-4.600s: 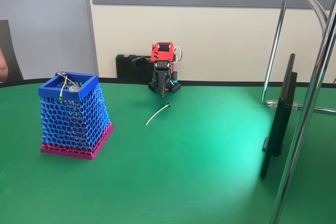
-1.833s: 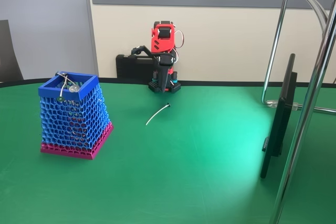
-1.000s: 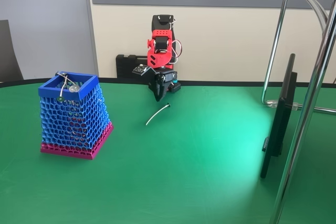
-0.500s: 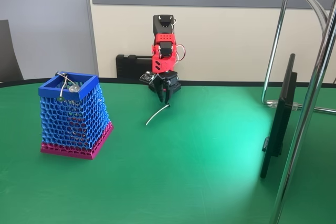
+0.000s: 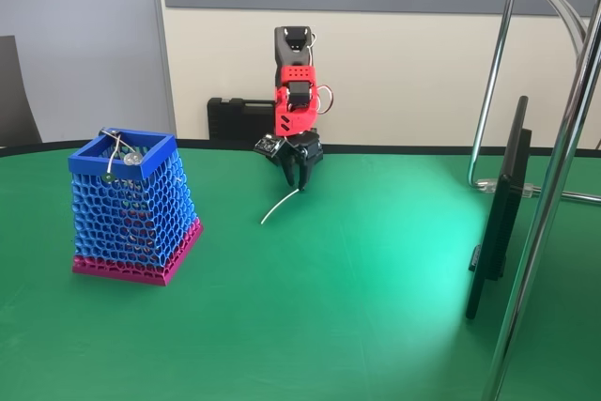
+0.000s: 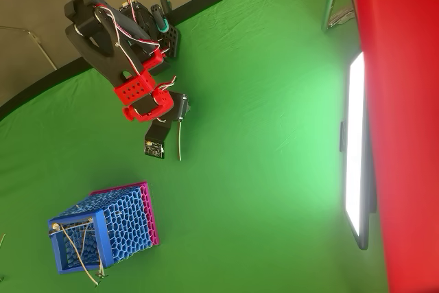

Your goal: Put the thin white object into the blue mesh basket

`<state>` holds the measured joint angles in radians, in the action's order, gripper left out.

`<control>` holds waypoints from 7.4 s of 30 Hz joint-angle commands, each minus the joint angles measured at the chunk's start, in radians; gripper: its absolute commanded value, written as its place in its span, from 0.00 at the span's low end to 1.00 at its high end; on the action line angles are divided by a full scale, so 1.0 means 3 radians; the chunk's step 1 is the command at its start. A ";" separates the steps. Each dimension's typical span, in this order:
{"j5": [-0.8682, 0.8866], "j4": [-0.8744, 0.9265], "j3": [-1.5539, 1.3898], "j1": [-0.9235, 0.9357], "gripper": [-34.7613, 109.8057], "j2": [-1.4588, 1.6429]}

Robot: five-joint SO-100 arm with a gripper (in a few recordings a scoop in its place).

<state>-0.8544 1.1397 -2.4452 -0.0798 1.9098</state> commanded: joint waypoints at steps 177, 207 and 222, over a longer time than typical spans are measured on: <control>0.2950 -0.2255 -0.1043 0.0639 0.29 0.3472; 0.2705 -0.0966 -0.2127 0.0414 0.24 0.4714; 0.2674 -0.0931 -0.2127 0.0414 0.25 0.4720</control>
<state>-0.0460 0.8560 -3.0756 0.0476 3.3180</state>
